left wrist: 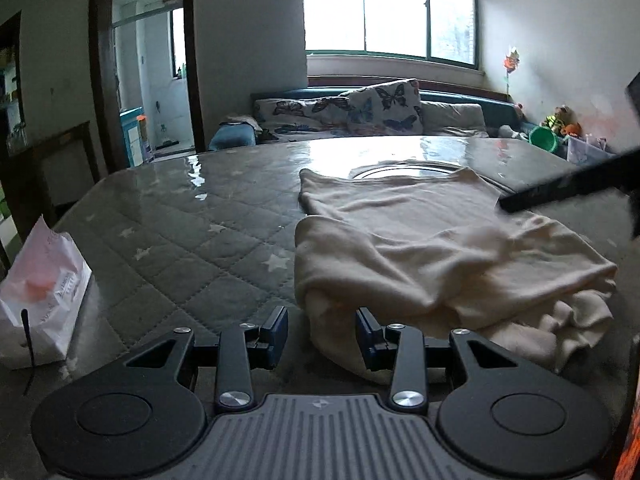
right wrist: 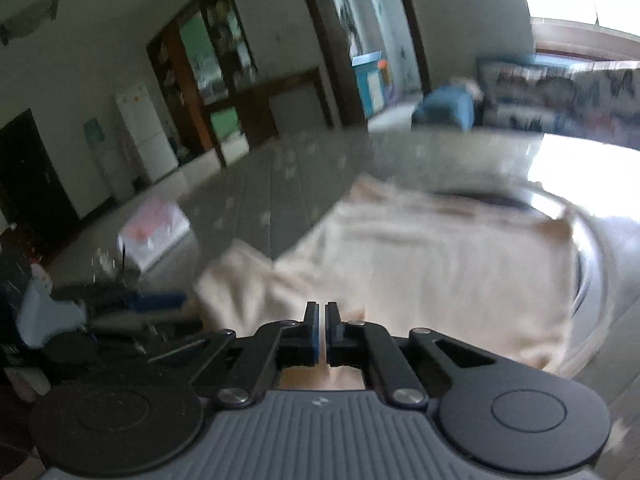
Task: Fold clothes
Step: 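Grasp the shirt's other side with the left gripper and lift it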
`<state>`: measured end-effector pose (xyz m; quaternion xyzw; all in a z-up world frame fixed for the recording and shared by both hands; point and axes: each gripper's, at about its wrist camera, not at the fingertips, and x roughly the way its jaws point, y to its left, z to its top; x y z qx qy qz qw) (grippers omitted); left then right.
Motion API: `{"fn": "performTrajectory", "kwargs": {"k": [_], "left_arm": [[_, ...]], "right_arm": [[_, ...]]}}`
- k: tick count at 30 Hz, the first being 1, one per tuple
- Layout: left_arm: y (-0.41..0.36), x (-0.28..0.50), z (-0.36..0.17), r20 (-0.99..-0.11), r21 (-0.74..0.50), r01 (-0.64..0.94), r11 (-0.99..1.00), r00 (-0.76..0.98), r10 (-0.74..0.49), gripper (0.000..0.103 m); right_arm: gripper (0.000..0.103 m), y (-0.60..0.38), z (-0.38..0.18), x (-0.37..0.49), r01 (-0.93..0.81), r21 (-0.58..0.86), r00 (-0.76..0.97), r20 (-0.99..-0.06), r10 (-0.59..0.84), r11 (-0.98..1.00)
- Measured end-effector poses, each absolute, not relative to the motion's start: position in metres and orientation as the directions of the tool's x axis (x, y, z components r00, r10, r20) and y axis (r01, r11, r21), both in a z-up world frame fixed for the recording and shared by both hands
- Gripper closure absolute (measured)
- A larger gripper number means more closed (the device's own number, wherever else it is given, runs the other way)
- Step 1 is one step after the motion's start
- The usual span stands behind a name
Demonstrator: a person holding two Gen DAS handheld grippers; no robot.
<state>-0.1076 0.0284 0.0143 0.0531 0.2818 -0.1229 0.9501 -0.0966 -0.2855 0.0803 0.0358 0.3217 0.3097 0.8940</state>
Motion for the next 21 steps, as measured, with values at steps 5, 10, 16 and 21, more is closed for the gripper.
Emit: {"fn": "performTrajectory", "kwargs": {"k": [5, 10, 16, 21], "left_arm": [[0.028, -0.108, 0.014, -0.539, 0.034, 0.266, 0.963, 0.816, -0.207, 0.070], [0.031, -0.112, 0.016, -0.528, 0.034, 0.265, 0.964, 0.823, -0.207, 0.087], [0.036, -0.116, 0.017, -0.525, 0.036, 0.261, 0.965, 0.826, -0.204, 0.088], [0.035, -0.116, 0.013, -0.535, 0.035, 0.265, 0.964, 0.820, -0.206, 0.087]], "right_arm": [[0.099, -0.290, 0.108, -0.093, -0.540, 0.269, 0.617, -0.517, 0.593, 0.797], [0.079, -0.275, 0.075, -0.088, -0.537, 0.268, 0.544, -0.614, 0.572, 0.799], [0.071, -0.269, 0.044, -0.087, -0.500, 0.281, 0.501, -0.678, 0.538, 0.820], [0.097, -0.267, 0.045, -0.092, -0.524, 0.268, 0.497, -0.675, 0.546, 0.809]]}}
